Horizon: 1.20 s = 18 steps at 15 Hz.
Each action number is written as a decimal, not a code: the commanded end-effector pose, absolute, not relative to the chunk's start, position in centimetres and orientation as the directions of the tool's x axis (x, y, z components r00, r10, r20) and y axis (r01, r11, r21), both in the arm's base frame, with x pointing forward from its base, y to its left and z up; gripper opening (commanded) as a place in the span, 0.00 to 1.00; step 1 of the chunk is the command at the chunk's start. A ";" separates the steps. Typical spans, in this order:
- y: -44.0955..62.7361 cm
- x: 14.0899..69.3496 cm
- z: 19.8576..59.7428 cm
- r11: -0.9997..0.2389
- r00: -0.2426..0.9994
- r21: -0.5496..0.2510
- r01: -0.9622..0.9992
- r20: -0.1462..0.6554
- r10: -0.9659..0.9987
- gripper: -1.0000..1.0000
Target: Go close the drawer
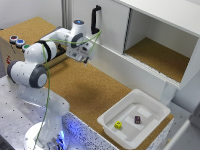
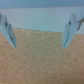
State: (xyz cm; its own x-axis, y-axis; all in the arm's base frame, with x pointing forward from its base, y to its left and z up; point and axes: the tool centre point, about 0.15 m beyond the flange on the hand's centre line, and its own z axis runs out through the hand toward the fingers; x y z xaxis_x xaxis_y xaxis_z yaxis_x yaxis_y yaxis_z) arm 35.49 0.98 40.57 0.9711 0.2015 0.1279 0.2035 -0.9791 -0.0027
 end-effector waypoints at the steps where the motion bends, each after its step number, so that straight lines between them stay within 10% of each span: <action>1: -11.0 33.6 41.4 -0.977 0.967 -0.075 0.201 0.178 0.185 1.00; 10: -30.1 31.7 41.6 -0.973 0.968 -0.074 -0.220 0.104 -0.227 1.00; 18: -45.9 35.4 33.4 -0.894 0.891 -0.049 -0.445 0.073 -0.447 1.00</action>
